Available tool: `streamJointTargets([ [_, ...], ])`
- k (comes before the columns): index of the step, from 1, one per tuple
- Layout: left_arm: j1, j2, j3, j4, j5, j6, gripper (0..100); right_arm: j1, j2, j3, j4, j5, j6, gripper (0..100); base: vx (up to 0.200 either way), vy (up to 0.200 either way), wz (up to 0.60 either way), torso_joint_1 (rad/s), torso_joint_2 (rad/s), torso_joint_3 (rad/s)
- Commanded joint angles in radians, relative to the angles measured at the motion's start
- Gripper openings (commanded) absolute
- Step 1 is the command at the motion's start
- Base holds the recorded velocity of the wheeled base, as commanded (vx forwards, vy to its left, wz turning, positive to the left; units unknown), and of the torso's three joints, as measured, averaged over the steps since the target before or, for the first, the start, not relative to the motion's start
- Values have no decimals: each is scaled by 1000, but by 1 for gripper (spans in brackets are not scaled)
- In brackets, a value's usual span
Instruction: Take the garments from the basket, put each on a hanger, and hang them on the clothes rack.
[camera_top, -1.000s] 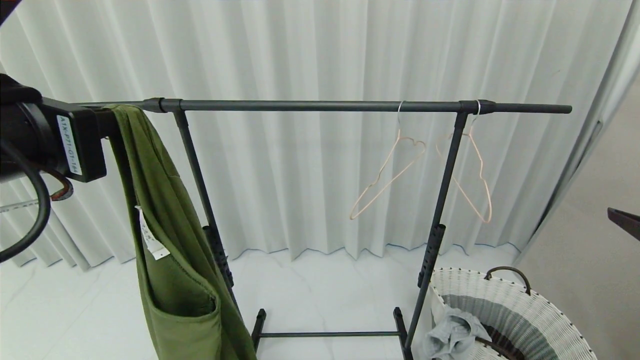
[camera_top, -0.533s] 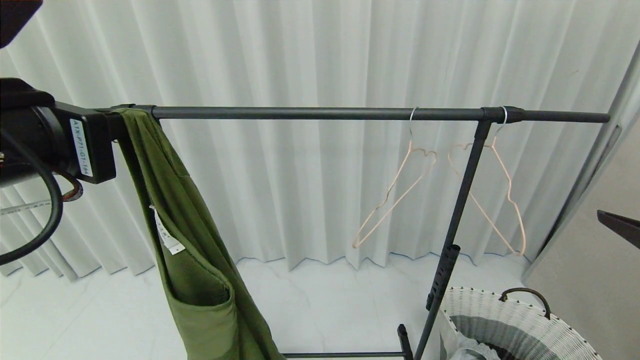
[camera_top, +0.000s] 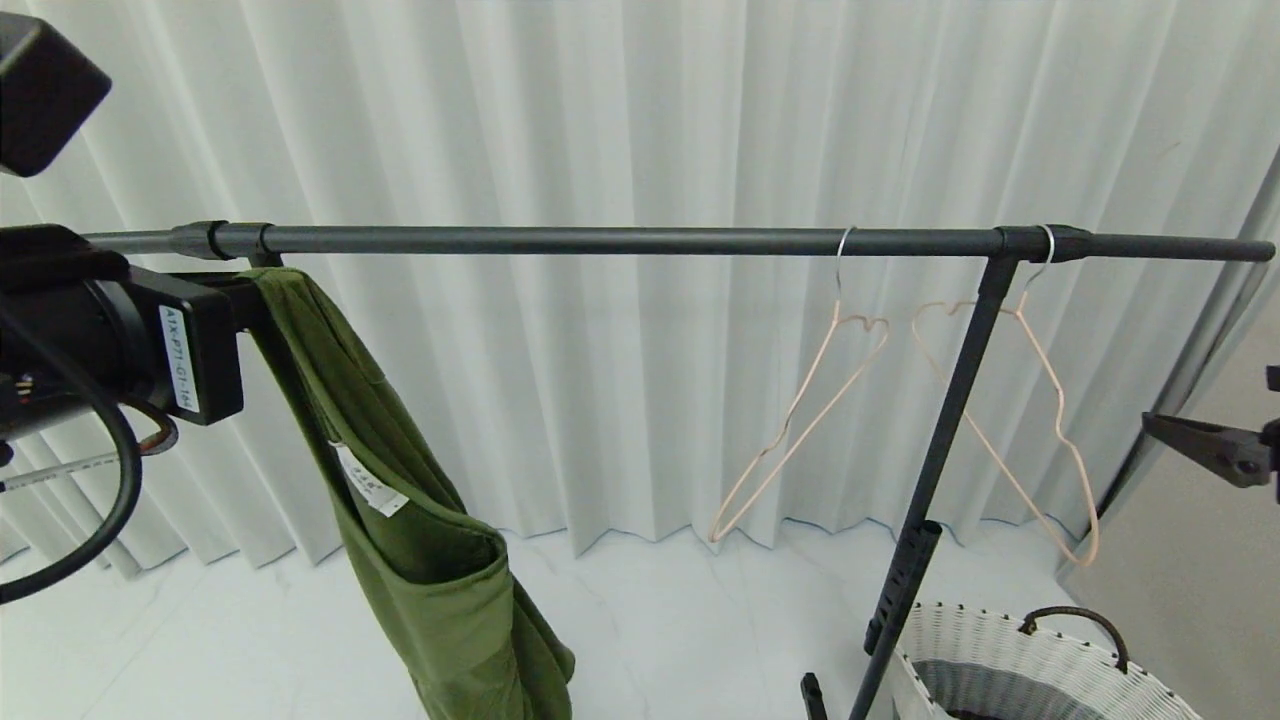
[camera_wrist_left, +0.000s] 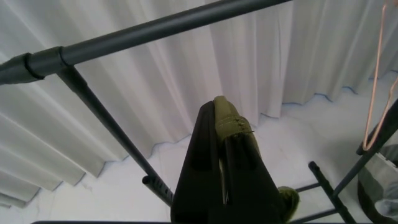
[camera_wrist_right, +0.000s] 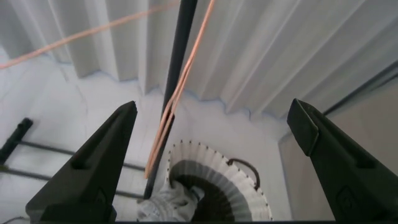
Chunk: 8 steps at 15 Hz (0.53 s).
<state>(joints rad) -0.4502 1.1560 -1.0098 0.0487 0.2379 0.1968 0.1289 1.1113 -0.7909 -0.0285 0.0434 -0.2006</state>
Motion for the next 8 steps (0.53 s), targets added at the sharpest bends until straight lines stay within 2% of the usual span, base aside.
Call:
streamJointTargets([
  [1,1,-15,28,-9,1,3,0,6,163,-62,2,-28,7,100,0,0,0,0,0,0],
  [3,1,-16,34,-9,1,1,0,31,263,-99,2,-89,38,100,0,0,0,0,0,0],
  [5,1,-16,37,-9,3,1,0,66,355,-146,4,-134,106,100,0,0,0,0,0,0],
  [8,1,-27,43,-9,3,3,0,92,433,-197,48,-191,179,100,0,0,0,0,0,0],
])
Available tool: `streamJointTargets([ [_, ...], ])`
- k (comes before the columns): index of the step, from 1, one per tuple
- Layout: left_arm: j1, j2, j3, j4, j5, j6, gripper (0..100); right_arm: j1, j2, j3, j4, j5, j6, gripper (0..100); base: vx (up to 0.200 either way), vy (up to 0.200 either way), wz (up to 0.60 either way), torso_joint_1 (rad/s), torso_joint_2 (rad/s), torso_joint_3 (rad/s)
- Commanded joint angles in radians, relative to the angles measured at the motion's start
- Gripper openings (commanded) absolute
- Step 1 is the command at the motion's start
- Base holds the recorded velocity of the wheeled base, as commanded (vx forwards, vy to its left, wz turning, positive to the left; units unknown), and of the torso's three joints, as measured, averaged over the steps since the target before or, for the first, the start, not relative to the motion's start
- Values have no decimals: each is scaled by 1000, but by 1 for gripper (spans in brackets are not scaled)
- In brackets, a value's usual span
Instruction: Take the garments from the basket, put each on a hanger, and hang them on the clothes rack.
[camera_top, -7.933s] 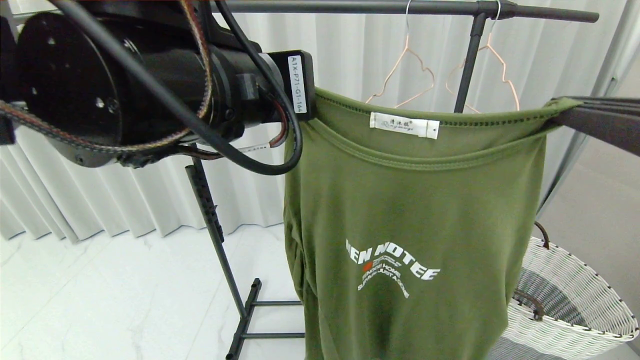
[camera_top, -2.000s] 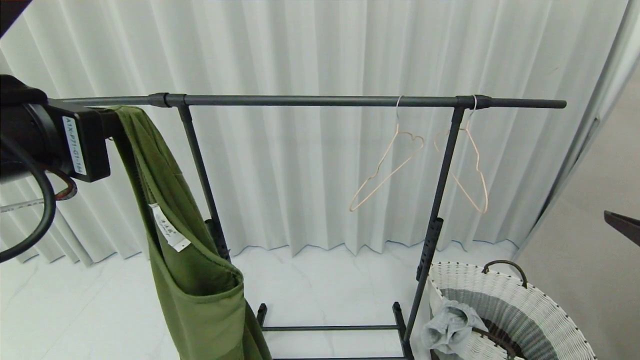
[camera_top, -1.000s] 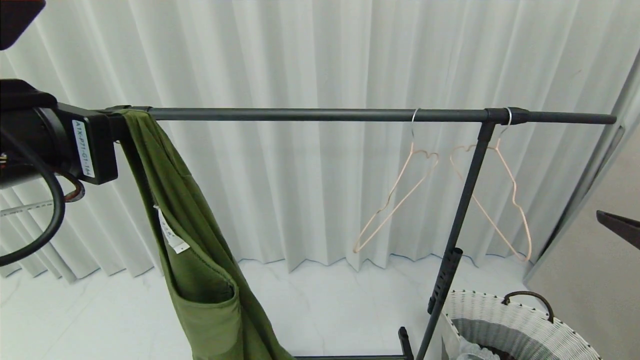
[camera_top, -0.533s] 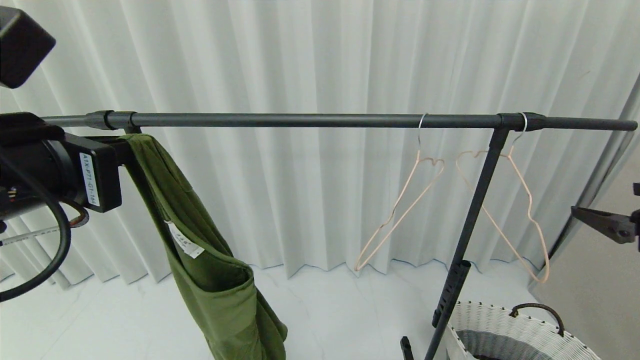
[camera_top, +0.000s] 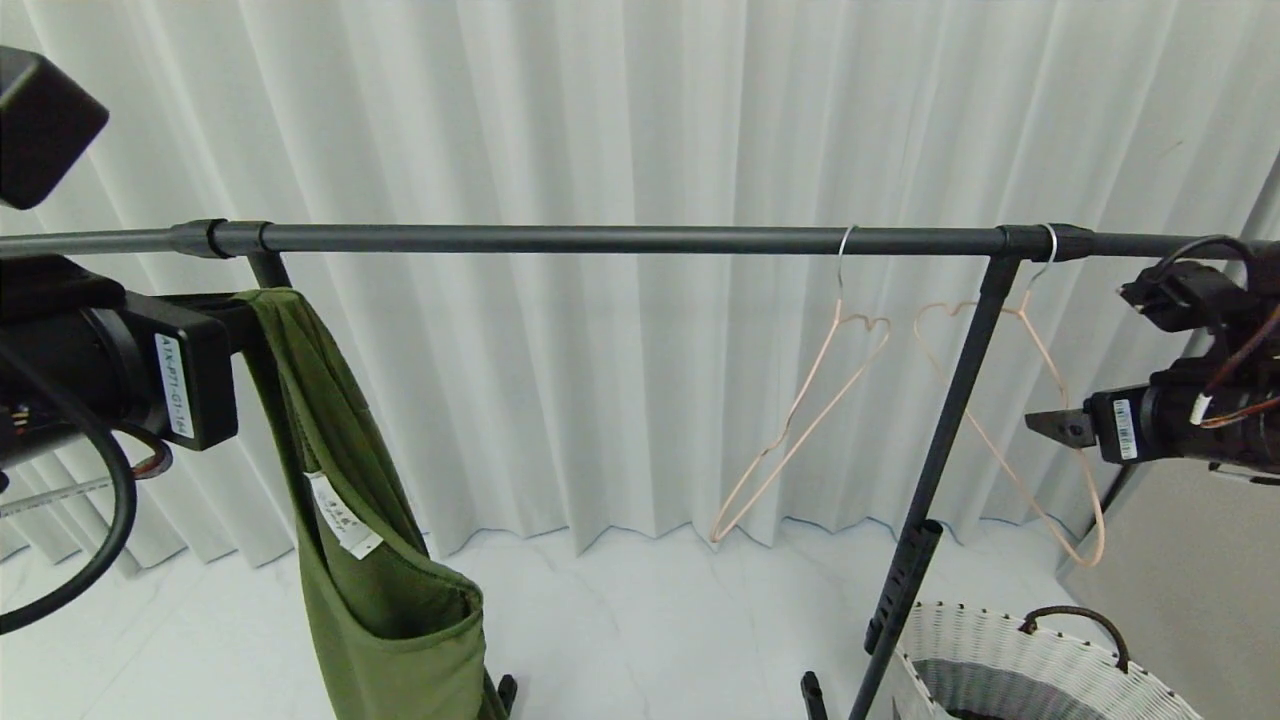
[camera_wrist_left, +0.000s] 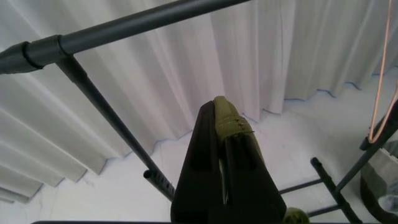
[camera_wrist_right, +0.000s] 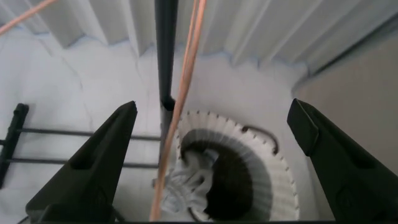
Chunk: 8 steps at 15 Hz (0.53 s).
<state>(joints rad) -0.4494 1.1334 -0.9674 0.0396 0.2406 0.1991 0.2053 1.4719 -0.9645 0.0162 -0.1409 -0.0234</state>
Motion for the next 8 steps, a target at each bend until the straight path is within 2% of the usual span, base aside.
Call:
streamJointTargets([
  [1,0,-11,13,0,0,0,0,29,107,-54,22,-11,46,100,0,0,0,0,0,0],
  [8,-6,-46,64,0,0,2,0,45,174,-137,62,-19,151,100,0,0,0,0,0,0],
])
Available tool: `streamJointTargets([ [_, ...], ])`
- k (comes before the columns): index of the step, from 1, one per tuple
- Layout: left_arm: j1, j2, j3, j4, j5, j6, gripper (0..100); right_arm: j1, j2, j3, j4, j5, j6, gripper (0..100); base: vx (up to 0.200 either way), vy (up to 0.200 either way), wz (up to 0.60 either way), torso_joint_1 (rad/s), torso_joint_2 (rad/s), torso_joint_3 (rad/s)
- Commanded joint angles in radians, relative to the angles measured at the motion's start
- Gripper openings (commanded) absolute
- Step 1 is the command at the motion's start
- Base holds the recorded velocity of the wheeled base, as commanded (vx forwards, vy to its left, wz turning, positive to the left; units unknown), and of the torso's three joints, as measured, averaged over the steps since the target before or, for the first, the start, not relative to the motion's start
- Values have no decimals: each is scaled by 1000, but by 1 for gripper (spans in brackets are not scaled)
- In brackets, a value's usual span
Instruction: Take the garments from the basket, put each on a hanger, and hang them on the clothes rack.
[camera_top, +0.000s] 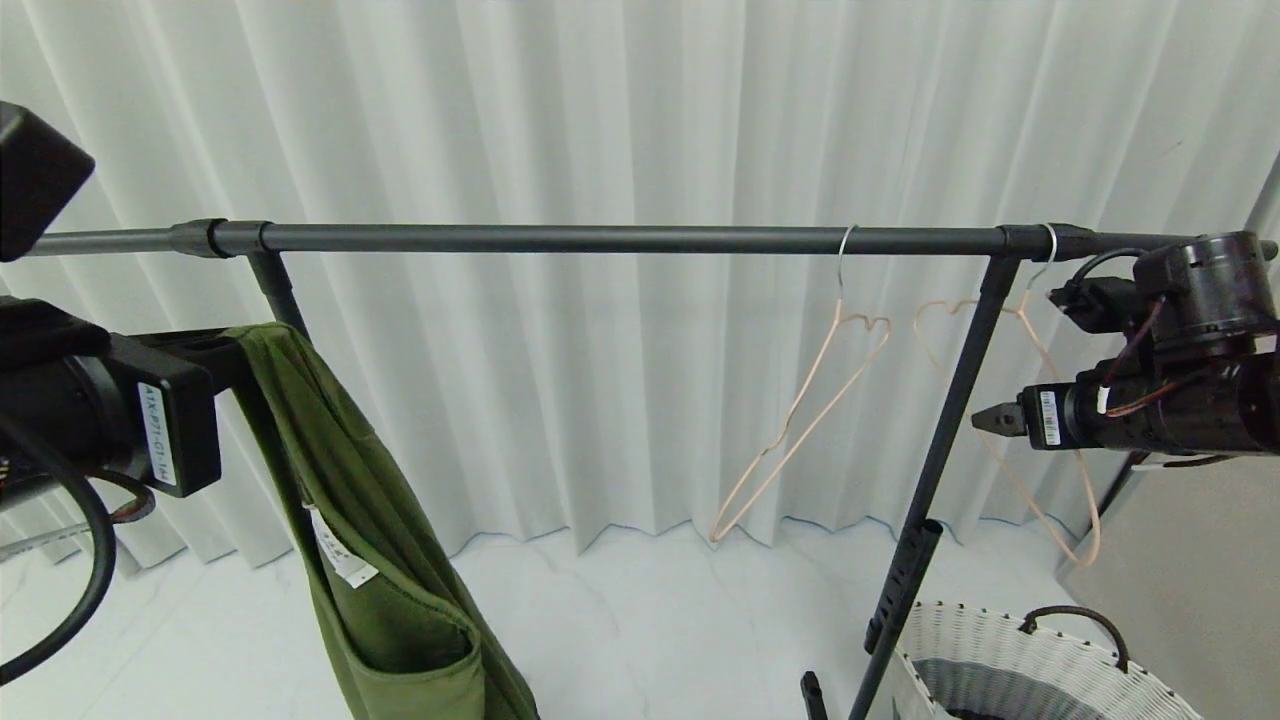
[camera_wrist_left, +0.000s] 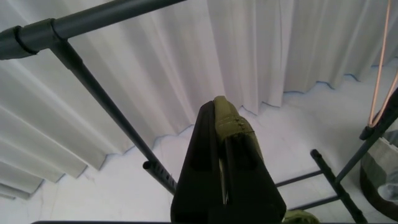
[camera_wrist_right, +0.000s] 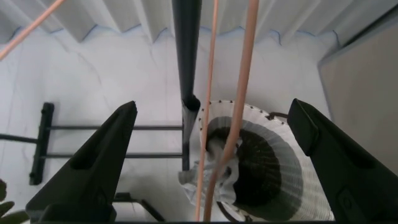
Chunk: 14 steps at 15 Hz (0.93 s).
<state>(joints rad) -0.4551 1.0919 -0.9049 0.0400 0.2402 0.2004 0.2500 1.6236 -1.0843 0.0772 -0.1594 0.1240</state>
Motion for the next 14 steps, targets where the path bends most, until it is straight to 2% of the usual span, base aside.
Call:
streamJointTargets([
  [1,0,-4,1,0,1,1,0,0,32,-26,1,-11,8,100,0,0,0,0,0,0],
  [9,0,-6,3,0,1,1,0,0,44,-29,1,-31,40,100,0,0,0,0,0,0],
  [10,0,-6,3,0,1,1,0,0,44,-31,1,-32,39,0,0,0,0,0,0,0],
  [14,0,-14,1,0,1,1,0,0,42,-29,1,-63,39,0,0,0,0,0,0,0],
])
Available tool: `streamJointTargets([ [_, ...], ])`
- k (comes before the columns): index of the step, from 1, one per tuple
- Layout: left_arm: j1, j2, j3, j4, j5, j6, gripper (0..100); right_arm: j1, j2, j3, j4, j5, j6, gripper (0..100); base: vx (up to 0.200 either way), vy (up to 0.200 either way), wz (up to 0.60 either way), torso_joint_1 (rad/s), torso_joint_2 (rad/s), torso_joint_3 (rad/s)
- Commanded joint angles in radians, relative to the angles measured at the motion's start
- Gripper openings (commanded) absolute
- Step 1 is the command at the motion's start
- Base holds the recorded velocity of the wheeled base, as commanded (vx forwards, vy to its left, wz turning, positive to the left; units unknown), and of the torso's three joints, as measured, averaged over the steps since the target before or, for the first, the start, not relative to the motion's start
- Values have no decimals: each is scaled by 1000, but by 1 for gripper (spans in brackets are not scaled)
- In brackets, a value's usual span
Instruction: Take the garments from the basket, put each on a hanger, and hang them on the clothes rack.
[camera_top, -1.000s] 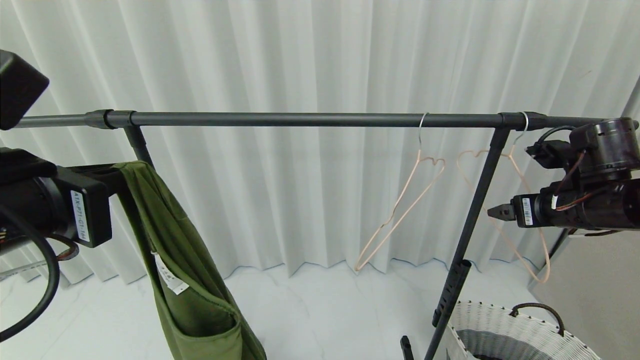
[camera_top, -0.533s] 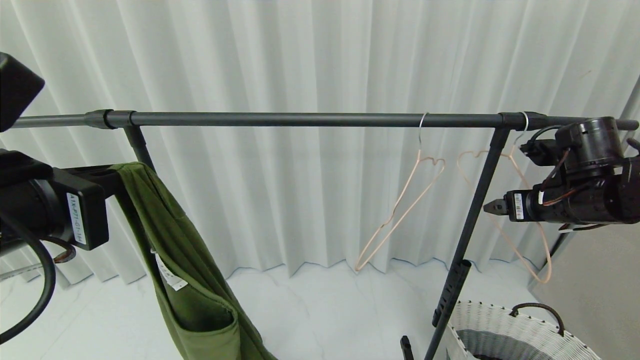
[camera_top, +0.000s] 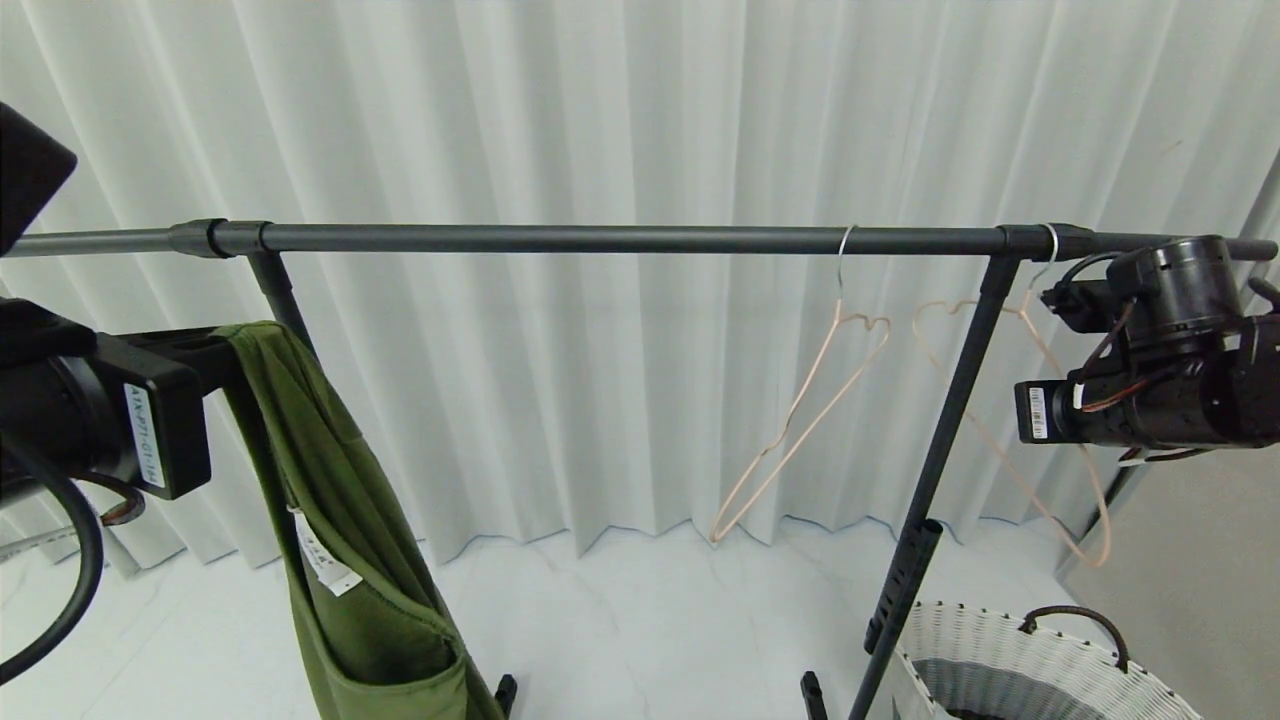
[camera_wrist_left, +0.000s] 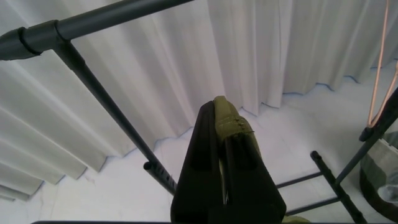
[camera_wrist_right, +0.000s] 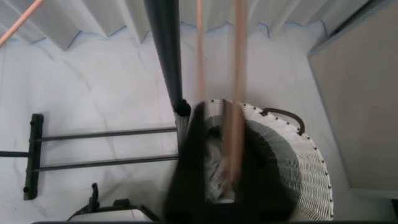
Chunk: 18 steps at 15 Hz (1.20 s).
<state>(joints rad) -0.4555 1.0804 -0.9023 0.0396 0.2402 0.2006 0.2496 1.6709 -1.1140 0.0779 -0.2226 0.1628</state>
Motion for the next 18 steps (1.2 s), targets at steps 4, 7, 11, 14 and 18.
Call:
streamJointTargets([
  [4,0,-5,-1,0,1,0,0,2,-26,3,0,-1,15,0,0,0,0,0,0,0],
  [7,0,-7,-3,0,2,0,0,0,-62,7,-1,-9,23,0,0,0,0,0,0,0],
  [11,0,-5,-1,-4,4,0,0,28,-123,13,-9,-78,23,0,0,0,0,0,0,0],
  [14,1,-4,0,-4,16,3,0,31,-180,33,-3,-103,23,0,0,0,0,0,0,0],
  [18,8,-2,22,-9,62,56,0,42,-307,129,-1,-132,14,0,-50,0,0,2,1,2],
])
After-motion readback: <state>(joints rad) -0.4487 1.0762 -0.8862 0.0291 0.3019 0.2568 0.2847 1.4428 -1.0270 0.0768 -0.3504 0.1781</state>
